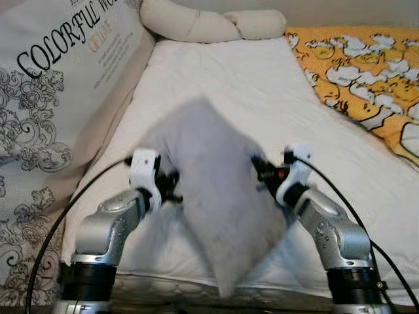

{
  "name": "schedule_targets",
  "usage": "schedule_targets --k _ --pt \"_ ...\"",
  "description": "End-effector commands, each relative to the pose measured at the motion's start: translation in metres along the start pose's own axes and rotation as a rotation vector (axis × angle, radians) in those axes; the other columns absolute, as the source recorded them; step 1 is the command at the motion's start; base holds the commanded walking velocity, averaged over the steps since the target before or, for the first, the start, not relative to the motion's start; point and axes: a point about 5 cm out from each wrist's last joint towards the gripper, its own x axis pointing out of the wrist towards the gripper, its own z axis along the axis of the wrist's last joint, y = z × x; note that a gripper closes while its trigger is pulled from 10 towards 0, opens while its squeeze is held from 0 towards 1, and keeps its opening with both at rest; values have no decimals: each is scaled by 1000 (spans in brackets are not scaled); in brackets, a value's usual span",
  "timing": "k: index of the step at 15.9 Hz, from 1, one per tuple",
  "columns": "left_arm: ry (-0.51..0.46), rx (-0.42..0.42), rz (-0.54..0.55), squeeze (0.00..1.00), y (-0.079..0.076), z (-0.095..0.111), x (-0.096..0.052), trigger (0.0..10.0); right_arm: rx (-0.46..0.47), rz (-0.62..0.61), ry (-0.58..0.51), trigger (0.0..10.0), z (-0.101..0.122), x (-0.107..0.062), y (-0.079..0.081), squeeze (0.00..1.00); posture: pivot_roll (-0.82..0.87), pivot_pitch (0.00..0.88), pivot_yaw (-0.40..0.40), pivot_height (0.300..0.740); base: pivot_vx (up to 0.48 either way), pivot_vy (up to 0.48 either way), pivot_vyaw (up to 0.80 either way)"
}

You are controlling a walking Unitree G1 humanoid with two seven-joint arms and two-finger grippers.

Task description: Clean up the room

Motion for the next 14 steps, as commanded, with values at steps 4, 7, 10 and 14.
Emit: schedule_targets --k 4,7,10,14 --pt "-154 -38 -40 0 -6 34 0 10000 12 10 -29 0 -6 -4 15 0 -5 0 100 740 0 0 0" --pt "-158 114 -15 0 -9 28 -5 10000 18 -42 -31 0 -10 -10 12 0 3 0 99 740 0 0 0" --pt "-213 234 -13 0 -18 25 -10 10000 -9 -95 -6 10000 -16 -14 10 0 -6 0 101 740 0 0 0" --pt "-177 288 53 0 -16 13 -9 10000 -48 -203 0 10000 -17 -11 3 0 -4 0 84 740 0 78 0"
